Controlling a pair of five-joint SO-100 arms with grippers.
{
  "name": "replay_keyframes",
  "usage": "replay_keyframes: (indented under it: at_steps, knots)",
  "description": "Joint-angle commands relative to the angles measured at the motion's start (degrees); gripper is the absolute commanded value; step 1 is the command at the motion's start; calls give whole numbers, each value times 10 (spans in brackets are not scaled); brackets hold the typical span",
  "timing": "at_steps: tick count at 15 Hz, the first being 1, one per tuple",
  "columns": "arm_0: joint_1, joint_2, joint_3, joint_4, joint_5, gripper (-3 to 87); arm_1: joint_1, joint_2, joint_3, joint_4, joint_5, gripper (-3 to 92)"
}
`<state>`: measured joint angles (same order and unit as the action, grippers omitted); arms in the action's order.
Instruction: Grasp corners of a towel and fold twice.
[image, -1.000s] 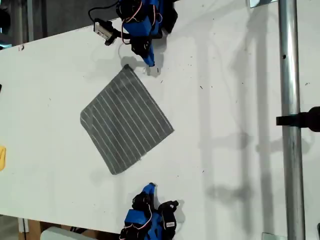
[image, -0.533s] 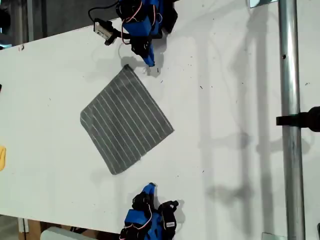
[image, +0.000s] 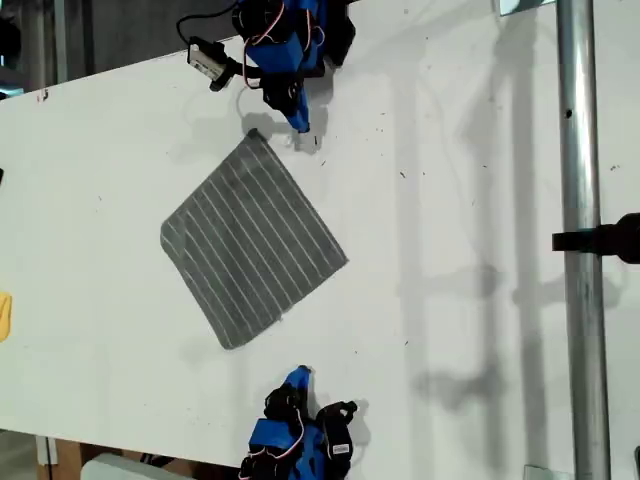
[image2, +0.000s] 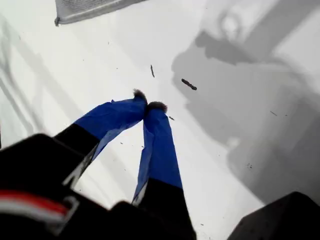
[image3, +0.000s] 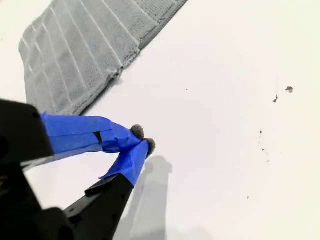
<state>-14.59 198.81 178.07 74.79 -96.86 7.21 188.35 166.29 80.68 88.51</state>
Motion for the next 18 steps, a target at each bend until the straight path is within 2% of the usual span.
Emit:
replay_keyframes:
  at_steps: [1, 18]
  knots:
    - [-9, 4, 7, -4, 3, -27, -1, -1, -5, 2, -7, 1]
    - [-6, 4, 7, -4, 8, -28, -15, -1, -4, 2, -9, -3]
